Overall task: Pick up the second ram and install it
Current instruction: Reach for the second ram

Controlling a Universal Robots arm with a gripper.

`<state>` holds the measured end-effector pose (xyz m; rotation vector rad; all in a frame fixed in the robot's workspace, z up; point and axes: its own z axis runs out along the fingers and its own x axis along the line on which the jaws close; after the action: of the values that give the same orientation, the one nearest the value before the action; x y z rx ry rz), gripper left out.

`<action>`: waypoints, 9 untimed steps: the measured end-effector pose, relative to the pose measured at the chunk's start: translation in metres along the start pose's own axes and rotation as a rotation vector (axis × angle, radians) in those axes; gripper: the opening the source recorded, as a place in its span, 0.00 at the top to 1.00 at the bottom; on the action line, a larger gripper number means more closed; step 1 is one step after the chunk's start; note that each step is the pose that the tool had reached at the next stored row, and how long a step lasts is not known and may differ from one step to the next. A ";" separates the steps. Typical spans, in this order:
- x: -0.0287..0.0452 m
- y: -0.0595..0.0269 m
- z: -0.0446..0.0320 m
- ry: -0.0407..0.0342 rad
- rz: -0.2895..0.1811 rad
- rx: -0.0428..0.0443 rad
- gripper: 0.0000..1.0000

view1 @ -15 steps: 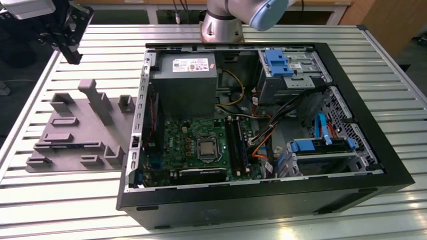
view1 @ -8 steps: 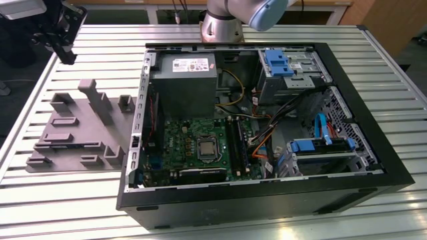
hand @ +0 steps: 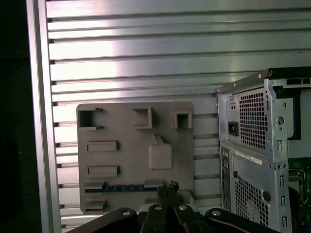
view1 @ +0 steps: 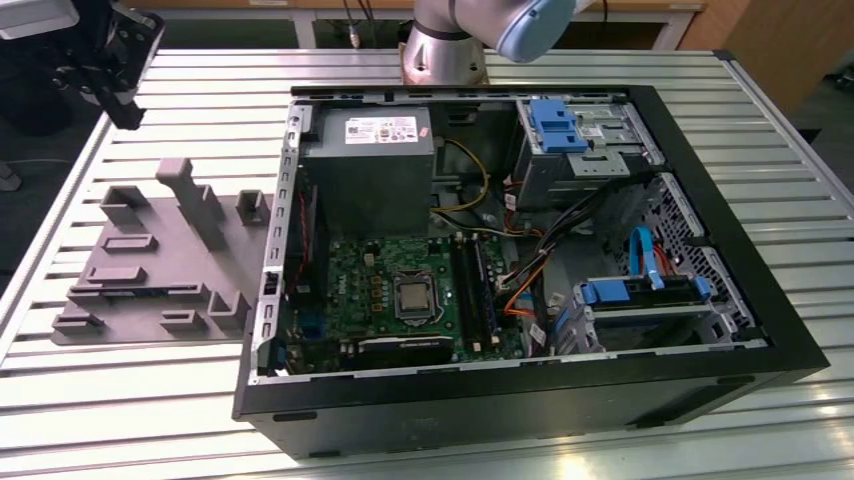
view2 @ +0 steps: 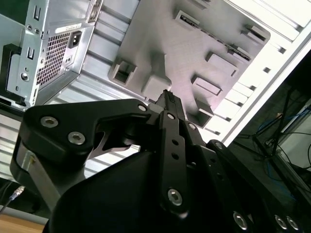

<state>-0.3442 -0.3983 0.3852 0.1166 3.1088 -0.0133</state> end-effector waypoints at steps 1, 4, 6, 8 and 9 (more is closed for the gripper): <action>0.0009 -0.0001 0.0000 0.0000 0.000 0.0001 0.87; 0.0046 -0.0004 0.0000 -0.0001 0.000 0.0000 0.87; 0.0068 -0.0005 0.0000 0.0000 0.000 0.0000 0.87; 0.0090 -0.0007 -0.0001 -0.0001 0.000 0.0000 0.87; 0.0102 -0.0008 -0.0001 -0.0001 0.000 0.0000 0.87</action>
<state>-0.3544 -0.3983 0.3850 0.1166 3.1088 -0.0133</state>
